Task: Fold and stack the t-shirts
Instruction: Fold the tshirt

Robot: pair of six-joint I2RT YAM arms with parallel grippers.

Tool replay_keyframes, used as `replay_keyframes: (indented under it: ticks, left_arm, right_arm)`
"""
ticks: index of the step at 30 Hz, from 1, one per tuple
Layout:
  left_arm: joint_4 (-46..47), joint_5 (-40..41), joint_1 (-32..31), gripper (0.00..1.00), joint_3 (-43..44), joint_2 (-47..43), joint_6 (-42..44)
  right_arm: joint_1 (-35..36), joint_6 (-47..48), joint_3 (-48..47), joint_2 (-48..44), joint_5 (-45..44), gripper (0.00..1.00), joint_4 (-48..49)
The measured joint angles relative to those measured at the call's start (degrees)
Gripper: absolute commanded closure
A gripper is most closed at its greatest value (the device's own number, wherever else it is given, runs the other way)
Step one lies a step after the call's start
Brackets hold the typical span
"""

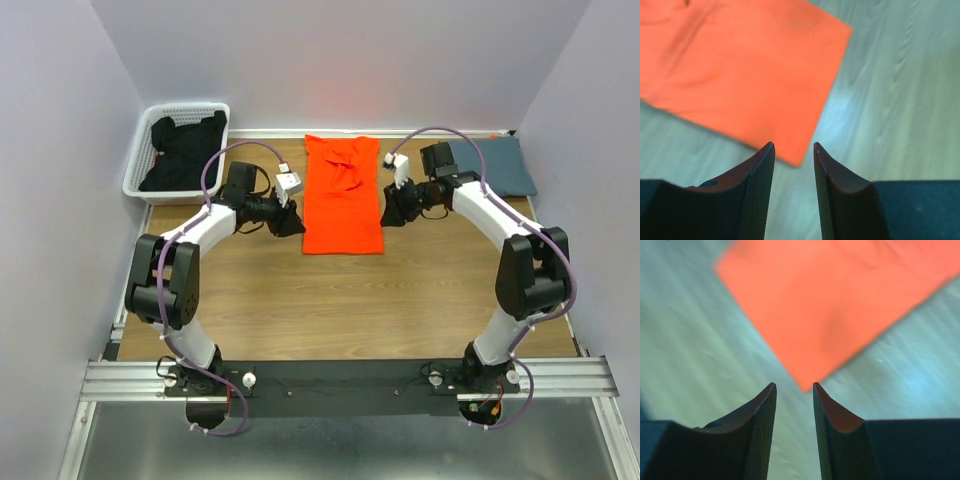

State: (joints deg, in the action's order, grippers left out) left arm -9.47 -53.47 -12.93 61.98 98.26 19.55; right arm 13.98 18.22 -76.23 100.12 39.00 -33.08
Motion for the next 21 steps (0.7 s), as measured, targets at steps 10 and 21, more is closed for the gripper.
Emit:
replay_keyframes:
  ticks: [10,21]
  left_arm:
    - [-7.4,11.7,-5.4,0.55,-5.1,-3.4,34.7]
    - [-7.0,19.3,-13.2,0.55,-5.5,-1.4,47.3]
  right_arm:
    - [6.4,16.8,6.1,0.7,-16.3,0.57,2.0]
    - [11.4,26.2,10.5,1.2,-20.3,0.53,6.8]
